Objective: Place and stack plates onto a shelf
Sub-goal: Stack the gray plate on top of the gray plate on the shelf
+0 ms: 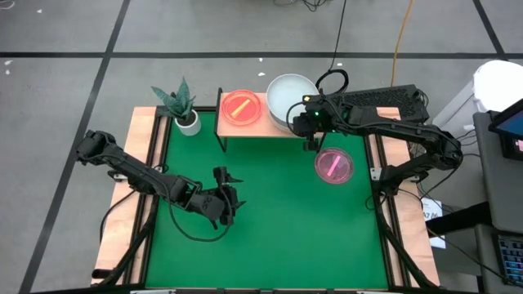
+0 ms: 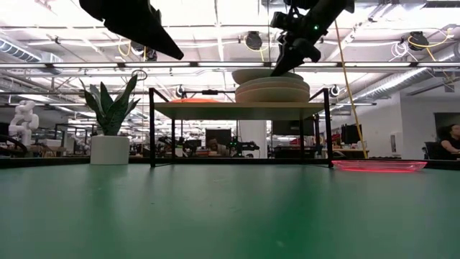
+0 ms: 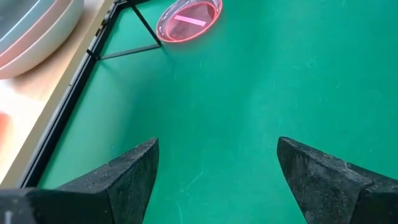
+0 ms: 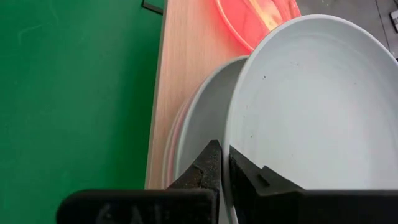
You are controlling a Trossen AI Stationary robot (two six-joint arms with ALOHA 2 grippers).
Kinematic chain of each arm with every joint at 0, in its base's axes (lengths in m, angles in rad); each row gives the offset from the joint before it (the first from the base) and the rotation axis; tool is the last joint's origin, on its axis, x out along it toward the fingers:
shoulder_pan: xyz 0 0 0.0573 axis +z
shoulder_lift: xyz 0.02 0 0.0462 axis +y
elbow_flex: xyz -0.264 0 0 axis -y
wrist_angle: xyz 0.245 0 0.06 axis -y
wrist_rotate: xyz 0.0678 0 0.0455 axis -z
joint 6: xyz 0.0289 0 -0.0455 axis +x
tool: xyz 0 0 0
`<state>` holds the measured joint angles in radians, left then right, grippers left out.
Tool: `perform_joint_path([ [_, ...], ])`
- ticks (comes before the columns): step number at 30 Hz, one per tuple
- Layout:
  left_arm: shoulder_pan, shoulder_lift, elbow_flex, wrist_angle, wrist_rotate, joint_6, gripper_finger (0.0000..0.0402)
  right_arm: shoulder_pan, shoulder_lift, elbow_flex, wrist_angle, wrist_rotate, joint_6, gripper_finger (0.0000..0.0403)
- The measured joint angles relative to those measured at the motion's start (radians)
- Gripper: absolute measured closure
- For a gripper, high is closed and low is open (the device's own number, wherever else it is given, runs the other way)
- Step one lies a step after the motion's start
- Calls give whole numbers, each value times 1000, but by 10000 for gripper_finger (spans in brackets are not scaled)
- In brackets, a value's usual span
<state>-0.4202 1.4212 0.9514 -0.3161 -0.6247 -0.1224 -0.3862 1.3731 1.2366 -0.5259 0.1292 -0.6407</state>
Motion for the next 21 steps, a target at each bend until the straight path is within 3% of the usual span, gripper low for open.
perform_joint_path([
  [21,0,0,0,-28,23,-37,73,0,0,0,-20,4,1,394],
])
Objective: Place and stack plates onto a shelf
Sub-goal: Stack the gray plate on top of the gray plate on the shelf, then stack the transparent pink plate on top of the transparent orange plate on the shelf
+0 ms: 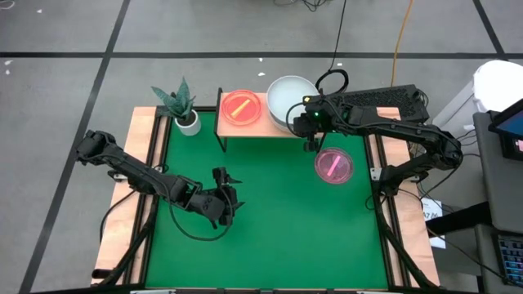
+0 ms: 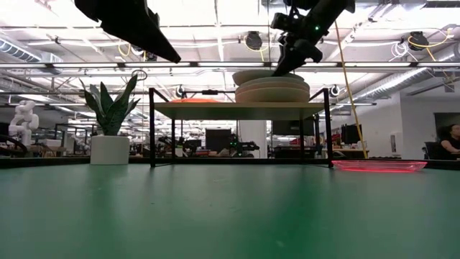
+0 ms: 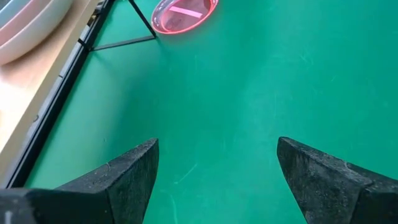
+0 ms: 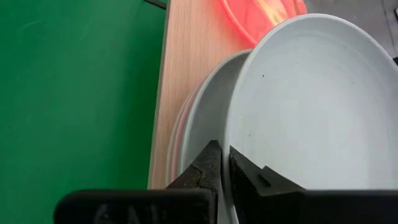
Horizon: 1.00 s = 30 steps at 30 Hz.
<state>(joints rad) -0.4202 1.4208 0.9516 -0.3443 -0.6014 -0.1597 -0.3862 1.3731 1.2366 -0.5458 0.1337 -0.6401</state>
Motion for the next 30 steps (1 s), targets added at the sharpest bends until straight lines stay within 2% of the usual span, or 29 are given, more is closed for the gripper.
perform_joint_path([
  [13,0,0,0,-6,1,-9,73,3,-10,0,11,27,25,331],
  [21,0,0,0,-30,3,-25,73,43,-71,0,-18,101,40,326],
  [25,0,0,0,-36,2,-34,73,59,-100,0,-21,103,58,326],
  [30,-4,0,0,-39,3,-46,73,94,-124,0,-47,106,155,325],
])
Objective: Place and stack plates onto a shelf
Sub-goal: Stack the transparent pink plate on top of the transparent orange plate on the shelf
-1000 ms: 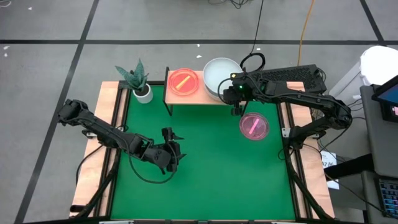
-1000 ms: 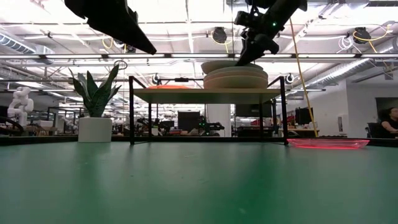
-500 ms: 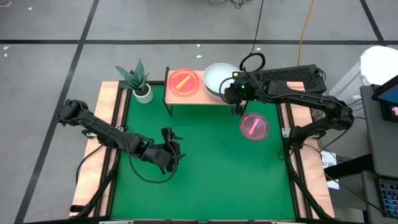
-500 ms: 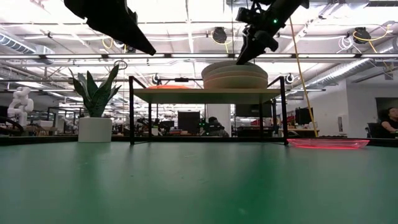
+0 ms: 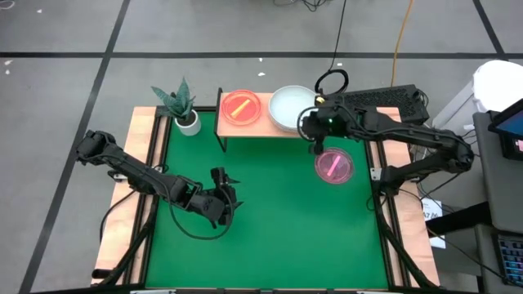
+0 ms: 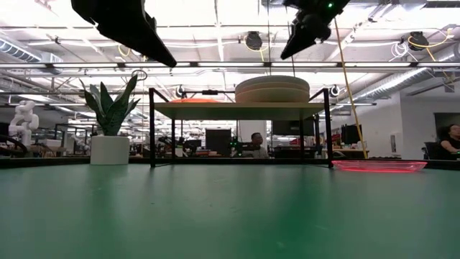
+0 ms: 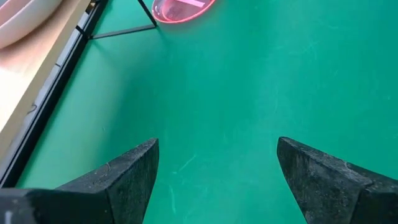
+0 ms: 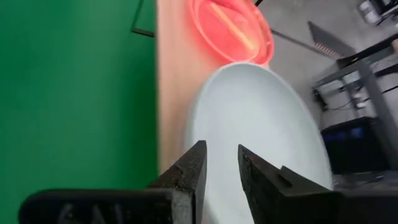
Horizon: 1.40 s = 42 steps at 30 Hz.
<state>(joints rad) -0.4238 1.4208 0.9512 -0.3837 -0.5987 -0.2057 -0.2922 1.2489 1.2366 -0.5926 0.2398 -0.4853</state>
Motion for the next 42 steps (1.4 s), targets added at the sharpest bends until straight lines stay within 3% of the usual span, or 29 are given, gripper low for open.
perform_joint_path([
  [13,-26,0,0,-21,0,-15,73,243,-14,-6,-288,2,491,325],
  [19,-27,0,0,-21,0,-24,73,367,-13,-128,-284,100,661,325],
  [27,-27,0,0,-20,0,-39,73,465,-13,-373,-123,118,773,325],
  [35,-27,0,0,-12,0,-44,73,492,-13,-558,-44,131,906,325],
  [42,-27,0,0,-2,0,-43,73,491,-13,-596,-28,127,899,325],
])
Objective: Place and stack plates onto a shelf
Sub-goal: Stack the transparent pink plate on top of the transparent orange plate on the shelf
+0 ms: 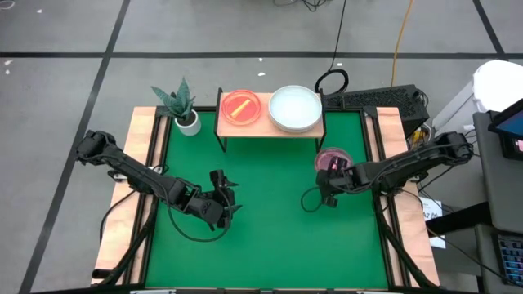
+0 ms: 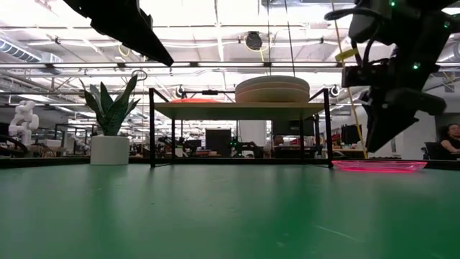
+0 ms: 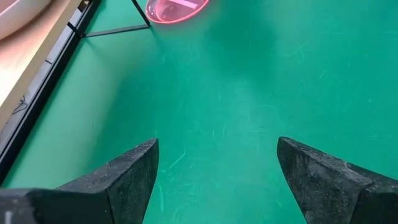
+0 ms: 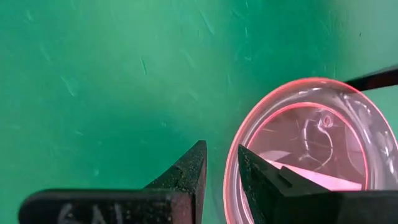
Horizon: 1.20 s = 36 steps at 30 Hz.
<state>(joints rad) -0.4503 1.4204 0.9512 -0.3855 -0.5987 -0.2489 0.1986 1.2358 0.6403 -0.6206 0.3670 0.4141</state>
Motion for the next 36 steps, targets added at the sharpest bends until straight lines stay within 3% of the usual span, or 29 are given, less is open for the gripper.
perform_joint_path([
  [12,0,0,0,1,0,1,73,0,0,-117,44,2,15,325],
  [16,0,0,0,1,0,9,73,0,0,-117,45,3,14,336],
  [23,0,0,0,1,0,12,73,0,0,-117,41,3,12,396],
  [36,0,0,0,0,0,12,73,2,0,-58,47,-31,-17,402],
])
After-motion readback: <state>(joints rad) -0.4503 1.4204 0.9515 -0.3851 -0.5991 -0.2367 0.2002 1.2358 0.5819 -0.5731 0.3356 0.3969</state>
